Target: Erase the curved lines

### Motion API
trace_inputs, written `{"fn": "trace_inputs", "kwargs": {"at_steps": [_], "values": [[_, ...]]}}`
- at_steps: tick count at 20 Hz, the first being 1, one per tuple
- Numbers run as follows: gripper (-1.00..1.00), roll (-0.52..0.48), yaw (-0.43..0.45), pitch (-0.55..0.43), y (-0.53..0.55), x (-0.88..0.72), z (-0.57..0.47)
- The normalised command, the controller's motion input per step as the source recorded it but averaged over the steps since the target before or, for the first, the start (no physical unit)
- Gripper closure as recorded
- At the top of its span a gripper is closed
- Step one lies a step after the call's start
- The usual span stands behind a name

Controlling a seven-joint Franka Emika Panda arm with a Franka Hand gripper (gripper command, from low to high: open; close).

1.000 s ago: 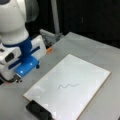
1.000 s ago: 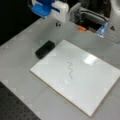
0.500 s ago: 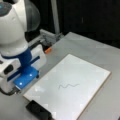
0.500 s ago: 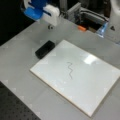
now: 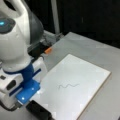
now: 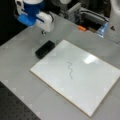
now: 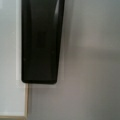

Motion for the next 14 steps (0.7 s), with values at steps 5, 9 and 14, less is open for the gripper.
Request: {"fn": "trace_inputs", "kwargs": {"at_steps": [5,9,14], "values": [[-1.0,0.031,0.067,0.097,-0.12,-0.02,-0.06],[-1.0,0.032,0.067,0.081,-0.06,-0.09,-0.09],[-1.0,0.034,0.06,0.079,0.01,-0.16,-0.14]]}}
